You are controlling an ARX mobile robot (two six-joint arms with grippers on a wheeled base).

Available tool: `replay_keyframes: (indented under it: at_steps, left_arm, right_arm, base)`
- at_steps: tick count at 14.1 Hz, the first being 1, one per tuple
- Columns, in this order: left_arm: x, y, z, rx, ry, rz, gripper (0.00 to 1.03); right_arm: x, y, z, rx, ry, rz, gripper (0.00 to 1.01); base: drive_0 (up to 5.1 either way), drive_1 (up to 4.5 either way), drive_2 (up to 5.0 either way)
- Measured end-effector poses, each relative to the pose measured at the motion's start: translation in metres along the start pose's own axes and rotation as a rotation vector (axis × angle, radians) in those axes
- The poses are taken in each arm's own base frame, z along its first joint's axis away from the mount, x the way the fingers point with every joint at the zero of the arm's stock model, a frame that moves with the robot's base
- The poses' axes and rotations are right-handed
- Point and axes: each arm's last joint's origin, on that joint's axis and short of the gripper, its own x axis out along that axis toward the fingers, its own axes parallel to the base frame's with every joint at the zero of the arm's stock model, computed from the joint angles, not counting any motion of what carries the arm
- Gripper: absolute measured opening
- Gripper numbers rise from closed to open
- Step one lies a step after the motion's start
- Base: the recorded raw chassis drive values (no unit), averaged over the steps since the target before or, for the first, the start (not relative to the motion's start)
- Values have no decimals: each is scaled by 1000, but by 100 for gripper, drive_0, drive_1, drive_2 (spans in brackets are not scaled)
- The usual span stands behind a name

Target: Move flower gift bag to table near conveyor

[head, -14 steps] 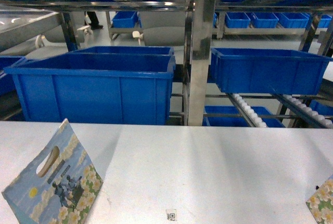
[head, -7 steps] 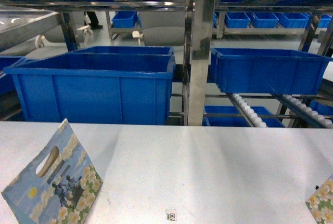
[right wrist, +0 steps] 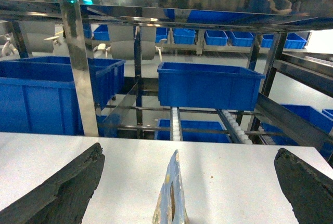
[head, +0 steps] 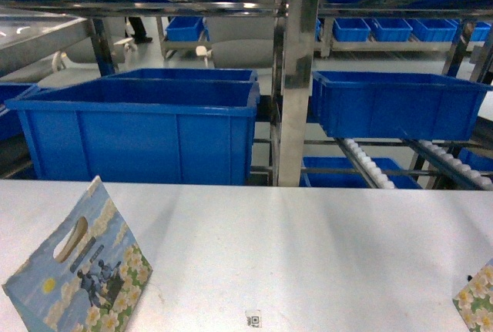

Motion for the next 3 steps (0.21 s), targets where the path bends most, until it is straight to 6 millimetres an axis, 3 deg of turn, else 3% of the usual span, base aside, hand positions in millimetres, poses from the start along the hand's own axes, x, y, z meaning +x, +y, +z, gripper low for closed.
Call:
replay_keyframes:
  at_steps: [3]
  left_arm:
    - [0,0,0,0,0,0,98]
  right_arm:
    - [0,0,0,0,0,0,98]
  base:
    - [0,0,0]
